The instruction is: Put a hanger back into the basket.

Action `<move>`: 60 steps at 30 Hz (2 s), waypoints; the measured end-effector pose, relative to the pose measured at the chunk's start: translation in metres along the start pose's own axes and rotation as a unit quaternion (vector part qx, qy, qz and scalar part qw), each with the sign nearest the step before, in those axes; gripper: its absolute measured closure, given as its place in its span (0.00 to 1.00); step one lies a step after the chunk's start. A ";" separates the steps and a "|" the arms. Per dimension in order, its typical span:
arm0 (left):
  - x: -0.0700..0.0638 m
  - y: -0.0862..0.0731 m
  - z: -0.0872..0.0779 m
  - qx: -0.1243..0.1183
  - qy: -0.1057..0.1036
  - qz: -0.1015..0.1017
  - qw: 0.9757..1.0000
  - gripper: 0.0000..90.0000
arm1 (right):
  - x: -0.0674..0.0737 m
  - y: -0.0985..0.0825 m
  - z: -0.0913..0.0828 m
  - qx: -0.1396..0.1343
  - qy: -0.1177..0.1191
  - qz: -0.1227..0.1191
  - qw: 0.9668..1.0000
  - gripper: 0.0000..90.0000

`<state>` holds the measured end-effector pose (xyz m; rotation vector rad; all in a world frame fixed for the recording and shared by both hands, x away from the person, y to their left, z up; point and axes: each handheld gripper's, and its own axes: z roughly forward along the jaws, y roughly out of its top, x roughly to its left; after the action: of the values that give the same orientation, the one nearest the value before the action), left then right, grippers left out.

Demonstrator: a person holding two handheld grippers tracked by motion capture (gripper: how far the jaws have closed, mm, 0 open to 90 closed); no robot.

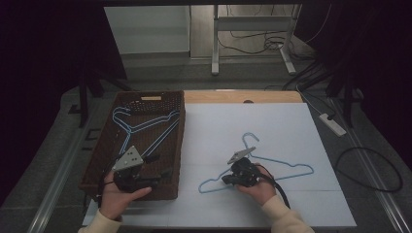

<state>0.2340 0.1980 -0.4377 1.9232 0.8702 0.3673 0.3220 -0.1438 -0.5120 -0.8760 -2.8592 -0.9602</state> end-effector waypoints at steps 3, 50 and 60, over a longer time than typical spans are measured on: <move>0.000 0.000 0.000 0.000 -0.001 0.000 1.000 0.37 | 0.004 0.003 0.008 0.010 0.005 -0.008 1.000 1.00; -0.001 -0.001 0.003 -0.001 -0.002 -0.001 1.000 0.37 | -0.093 0.019 -0.042 -0.060 -0.135 0.093 0.985 0.55; -0.002 -0.001 0.003 -0.001 -0.004 0.000 1.000 0.36 | -0.104 0.038 -0.009 0.000 -0.160 0.088 0.983 0.58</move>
<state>0.2337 0.1950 -0.4393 1.9209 0.8643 0.3610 0.4275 -0.1768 -0.5015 -1.3716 -2.9622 -0.8700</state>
